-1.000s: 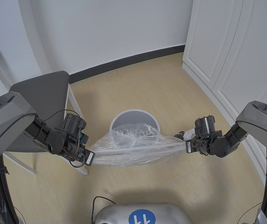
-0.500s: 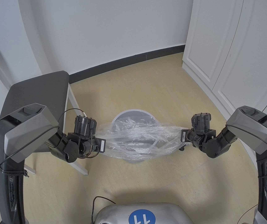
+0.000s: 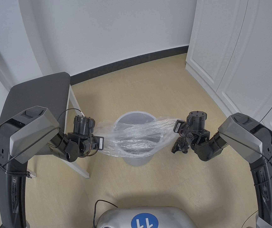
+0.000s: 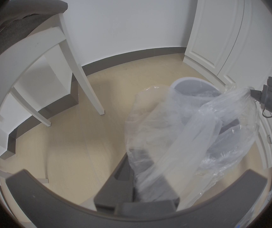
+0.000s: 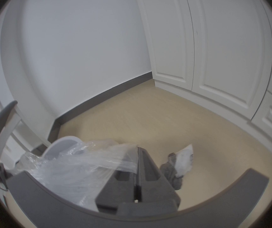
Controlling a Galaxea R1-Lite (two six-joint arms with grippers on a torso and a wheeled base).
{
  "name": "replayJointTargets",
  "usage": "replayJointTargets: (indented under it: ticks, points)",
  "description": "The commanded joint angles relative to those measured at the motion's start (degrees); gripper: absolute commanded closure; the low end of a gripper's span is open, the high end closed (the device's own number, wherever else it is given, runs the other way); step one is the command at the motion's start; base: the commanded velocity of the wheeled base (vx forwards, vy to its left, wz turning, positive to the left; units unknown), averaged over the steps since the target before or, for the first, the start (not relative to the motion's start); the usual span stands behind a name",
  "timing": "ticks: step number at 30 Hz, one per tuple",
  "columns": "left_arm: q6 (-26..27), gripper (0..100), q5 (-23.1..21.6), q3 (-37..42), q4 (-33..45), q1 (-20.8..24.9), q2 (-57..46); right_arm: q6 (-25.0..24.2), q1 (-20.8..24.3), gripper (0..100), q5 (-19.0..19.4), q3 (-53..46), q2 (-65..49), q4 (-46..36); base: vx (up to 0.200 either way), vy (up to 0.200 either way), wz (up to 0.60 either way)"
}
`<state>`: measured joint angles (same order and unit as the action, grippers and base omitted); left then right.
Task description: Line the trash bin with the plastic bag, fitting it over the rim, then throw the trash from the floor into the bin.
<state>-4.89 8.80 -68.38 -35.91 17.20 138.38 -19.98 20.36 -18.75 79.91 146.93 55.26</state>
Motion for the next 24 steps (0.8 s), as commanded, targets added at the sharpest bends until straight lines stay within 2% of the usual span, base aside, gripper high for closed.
replayJointTargets:
  ticks: [1,5,7,12,17,24]
  points:
    - [-0.03,100,-0.10,-0.62,-0.30,-0.85,-0.12,-4.19,1.79,100,-0.06,4.82,3.54,0.55,0.000,0.000,0.00]
    - [-0.12,100,-0.19,-0.35,-0.82,-0.06,0.40,-8.06,2.84,100,-0.67,8.42,6.17,0.46,0.000,0.000,0.00]
    - [-0.65,100,-0.10,-0.09,-1.97,1.08,0.93,-9.02,3.37,100,-1.99,9.65,7.67,0.46,0.000,0.000,0.00]
    - [-3.72,100,-0.10,-0.18,-3.37,3.37,2.07,-10.43,4.16,100,-2.43,11.15,9.34,1.34,0.000,0.000,0.00]
    - [-4.69,100,-0.01,-0.09,-3.29,4.51,2.43,-10.08,3.55,100,-2.52,11.06,9.34,1.08,0.000,0.000,0.00]
    - [-4.34,100,-0.63,0.00,-3.37,2.31,1.99,-6.91,0.47,100,-1.99,8.33,7.40,1.34,0.000,0.000,0.00]
